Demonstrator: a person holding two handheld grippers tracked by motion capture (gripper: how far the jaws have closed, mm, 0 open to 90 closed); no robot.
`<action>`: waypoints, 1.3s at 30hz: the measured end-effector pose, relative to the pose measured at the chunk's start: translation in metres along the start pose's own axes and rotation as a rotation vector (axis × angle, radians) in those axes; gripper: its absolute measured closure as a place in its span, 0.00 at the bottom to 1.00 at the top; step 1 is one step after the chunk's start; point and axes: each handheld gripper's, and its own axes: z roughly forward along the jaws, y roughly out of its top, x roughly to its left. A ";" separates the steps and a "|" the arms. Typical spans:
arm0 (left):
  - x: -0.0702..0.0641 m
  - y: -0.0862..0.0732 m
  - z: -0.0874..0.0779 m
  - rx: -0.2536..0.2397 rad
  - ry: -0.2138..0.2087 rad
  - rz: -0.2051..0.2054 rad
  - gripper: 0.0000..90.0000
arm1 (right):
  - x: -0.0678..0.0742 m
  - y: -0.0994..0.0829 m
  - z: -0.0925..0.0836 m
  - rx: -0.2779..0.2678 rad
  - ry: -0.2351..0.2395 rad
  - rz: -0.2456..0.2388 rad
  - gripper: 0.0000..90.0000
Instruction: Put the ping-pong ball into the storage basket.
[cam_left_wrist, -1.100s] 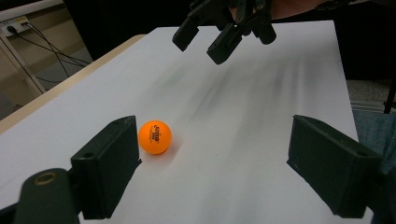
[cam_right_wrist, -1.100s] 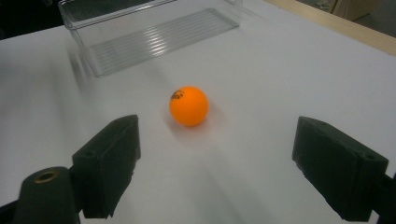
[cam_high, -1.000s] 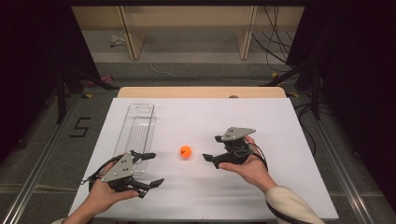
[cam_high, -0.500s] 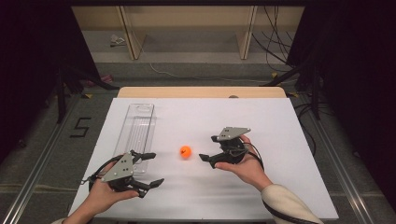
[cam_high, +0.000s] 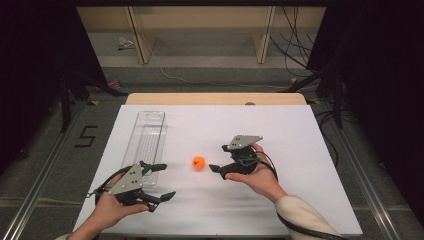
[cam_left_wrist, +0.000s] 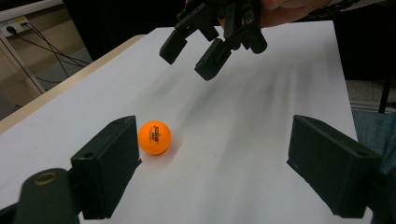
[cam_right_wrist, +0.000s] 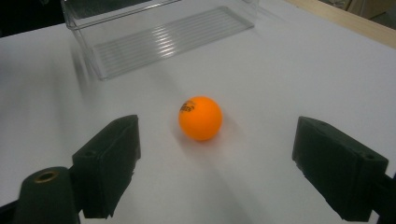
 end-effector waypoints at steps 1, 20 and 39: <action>0.000 0.000 0.000 0.000 -0.001 0.000 0.18 | 0.000 0.000 0.000 0.000 0.000 0.000 0.18; 0.000 0.000 0.000 -0.003 -0.003 0.001 0.18 | -0.002 0.003 0.008 0.005 0.004 0.001 0.18; 0.000 0.000 0.000 -0.003 -0.003 0.001 0.18 | -0.002 0.007 0.020 0.017 0.016 0.000 0.18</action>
